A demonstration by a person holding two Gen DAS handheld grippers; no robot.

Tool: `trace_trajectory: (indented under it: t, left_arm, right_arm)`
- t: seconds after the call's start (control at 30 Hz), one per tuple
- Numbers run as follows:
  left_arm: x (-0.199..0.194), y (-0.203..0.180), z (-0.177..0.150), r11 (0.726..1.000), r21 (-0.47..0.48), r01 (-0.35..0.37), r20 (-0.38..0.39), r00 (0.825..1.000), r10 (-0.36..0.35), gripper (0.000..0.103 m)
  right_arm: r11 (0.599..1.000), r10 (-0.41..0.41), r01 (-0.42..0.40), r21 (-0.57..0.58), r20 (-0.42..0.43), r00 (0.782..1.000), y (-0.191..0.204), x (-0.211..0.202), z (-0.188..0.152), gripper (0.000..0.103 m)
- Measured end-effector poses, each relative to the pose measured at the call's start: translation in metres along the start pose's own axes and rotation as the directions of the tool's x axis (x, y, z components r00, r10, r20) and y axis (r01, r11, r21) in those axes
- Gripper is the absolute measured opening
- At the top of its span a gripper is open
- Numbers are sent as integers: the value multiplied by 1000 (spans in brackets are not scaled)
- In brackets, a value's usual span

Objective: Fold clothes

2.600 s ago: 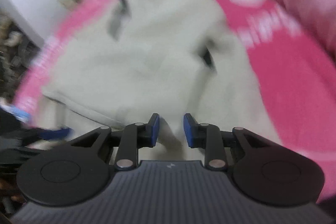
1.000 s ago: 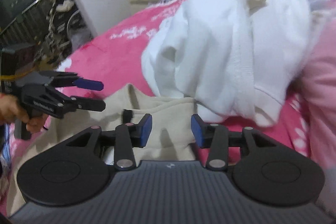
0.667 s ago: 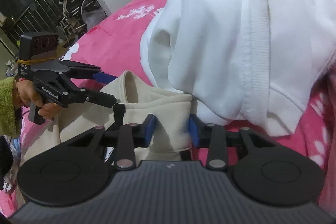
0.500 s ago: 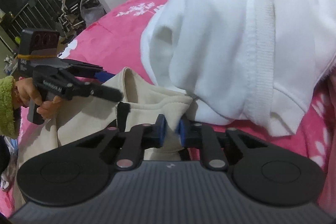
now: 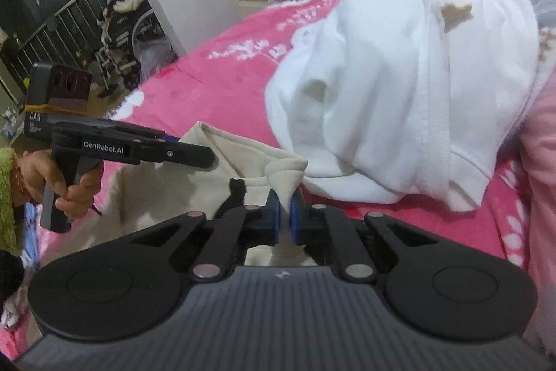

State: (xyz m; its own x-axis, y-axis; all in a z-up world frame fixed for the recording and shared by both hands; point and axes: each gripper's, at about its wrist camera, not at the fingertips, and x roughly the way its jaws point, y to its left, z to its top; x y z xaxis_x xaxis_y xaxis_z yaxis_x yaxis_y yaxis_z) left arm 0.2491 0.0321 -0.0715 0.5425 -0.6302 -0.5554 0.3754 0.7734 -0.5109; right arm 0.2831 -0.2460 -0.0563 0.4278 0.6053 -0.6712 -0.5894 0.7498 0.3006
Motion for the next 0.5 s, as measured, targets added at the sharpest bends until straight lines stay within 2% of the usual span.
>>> trace_trajectory:
  t: [0.27, 0.5]
  left_arm:
    - [-79, -66, -30, 994, 88, 66, 101, 992, -75, 13]
    - [-151, -124, -90, 972, 209, 107, 110, 985, -132, 13]
  right_arm:
    - [999, 12, -8, -32, 122, 992, 51, -71, -22, 4]
    - [998, 17, -6, -68, 177, 984, 109, -134, -71, 4]
